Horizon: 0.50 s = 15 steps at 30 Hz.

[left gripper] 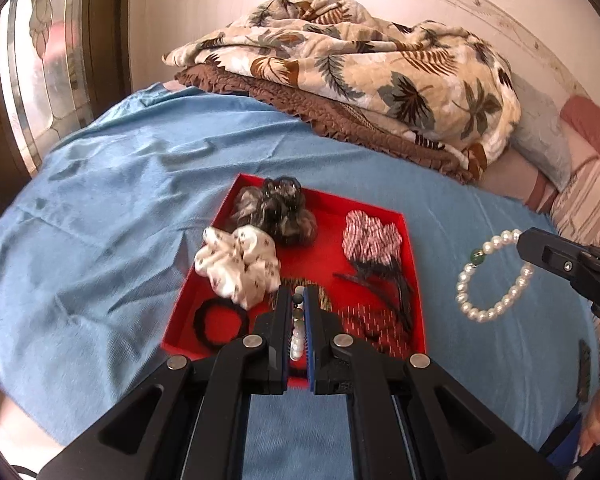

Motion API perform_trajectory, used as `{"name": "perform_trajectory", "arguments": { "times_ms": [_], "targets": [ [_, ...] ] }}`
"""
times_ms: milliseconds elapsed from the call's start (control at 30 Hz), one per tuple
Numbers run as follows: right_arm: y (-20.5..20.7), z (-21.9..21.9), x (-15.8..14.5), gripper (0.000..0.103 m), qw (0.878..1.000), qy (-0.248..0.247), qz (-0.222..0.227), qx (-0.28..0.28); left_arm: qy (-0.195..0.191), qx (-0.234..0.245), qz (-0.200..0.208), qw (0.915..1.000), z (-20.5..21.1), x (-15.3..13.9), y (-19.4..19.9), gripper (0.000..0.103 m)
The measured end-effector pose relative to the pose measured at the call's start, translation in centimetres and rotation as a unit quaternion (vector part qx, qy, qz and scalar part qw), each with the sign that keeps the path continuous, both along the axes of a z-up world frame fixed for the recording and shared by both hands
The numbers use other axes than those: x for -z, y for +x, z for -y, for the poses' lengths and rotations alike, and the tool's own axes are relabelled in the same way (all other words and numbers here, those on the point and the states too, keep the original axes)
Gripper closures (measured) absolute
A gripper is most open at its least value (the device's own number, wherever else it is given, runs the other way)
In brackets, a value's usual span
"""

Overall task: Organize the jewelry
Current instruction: 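Lower both bracelets into the tray and open both tools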

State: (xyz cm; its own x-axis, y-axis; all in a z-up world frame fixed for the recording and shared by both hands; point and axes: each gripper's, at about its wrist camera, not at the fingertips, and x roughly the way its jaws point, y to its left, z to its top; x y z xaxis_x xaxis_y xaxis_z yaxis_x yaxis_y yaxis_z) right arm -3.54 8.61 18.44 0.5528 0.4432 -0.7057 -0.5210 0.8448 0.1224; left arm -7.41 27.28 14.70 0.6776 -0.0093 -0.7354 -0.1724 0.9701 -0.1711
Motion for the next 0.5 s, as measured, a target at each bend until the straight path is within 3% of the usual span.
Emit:
{"name": "perform_trajectory", "arguments": {
  "times_ms": [300, 500],
  "targets": [
    [6.9, -5.0, 1.1, 0.092, 0.999, 0.009, -0.033, -0.008, -0.083, -0.004, -0.003, 0.9966, -3.2, 1.6, 5.6, 0.098],
    [11.0, -8.2, 3.8, 0.092, 0.997, 0.012, -0.07, -0.012, -0.106, -0.008, -0.019, 0.9942, -3.9, 4.5, 8.5, 0.098]
  ]
}}
